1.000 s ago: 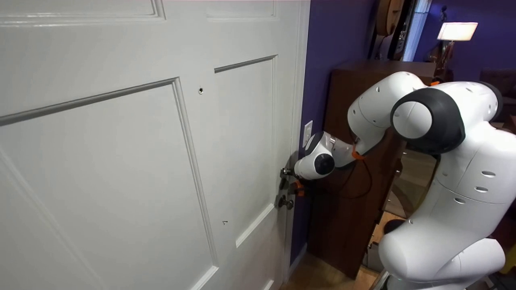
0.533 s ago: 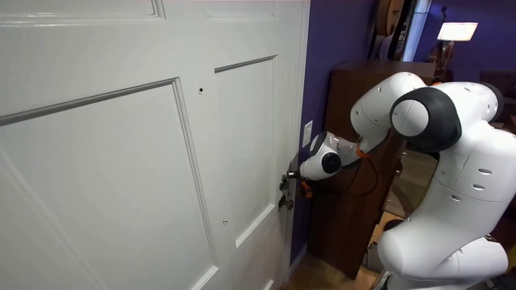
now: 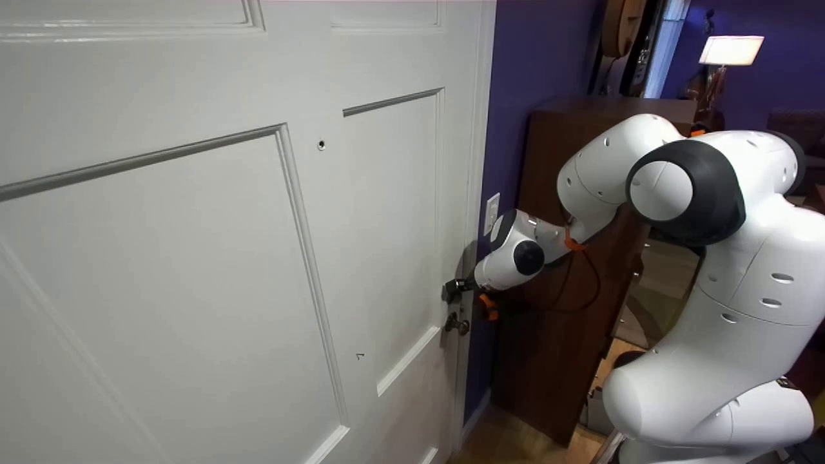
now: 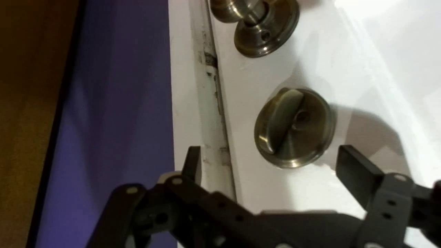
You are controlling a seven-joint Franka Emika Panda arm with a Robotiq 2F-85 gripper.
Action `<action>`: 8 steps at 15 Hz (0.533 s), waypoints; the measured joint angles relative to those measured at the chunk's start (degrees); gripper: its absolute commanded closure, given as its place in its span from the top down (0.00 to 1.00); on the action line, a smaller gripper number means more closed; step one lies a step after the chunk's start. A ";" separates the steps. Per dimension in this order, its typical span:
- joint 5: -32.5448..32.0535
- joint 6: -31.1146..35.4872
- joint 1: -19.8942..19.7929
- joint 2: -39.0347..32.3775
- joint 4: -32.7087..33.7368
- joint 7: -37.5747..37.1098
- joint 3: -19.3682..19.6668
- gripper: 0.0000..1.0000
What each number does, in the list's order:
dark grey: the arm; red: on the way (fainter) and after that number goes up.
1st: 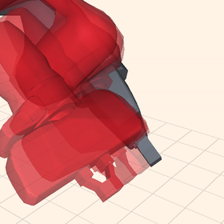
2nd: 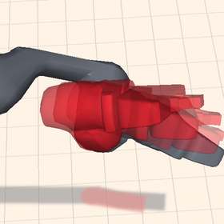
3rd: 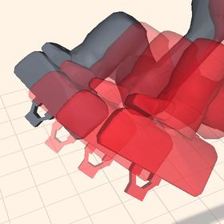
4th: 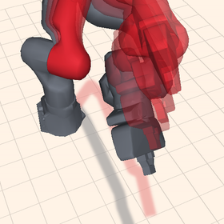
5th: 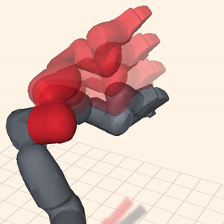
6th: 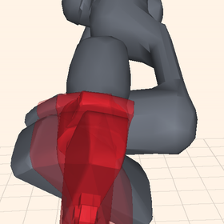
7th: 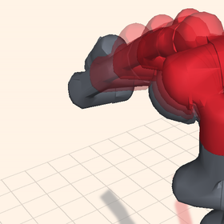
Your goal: Turn the top lock on the door to the right
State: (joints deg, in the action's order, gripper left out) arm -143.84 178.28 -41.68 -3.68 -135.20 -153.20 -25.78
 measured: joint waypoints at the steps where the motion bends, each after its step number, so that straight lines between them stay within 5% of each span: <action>1: 0.00 0.85 -0.03 0.30 0.00 0.61 -0.36 1.00; 8: 0.00 6.80 -1.35 3.11 -1.82 9.76 0.82 1.00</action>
State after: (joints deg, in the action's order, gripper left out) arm -143.84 185.08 -43.03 -0.57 -137.02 -143.44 -24.96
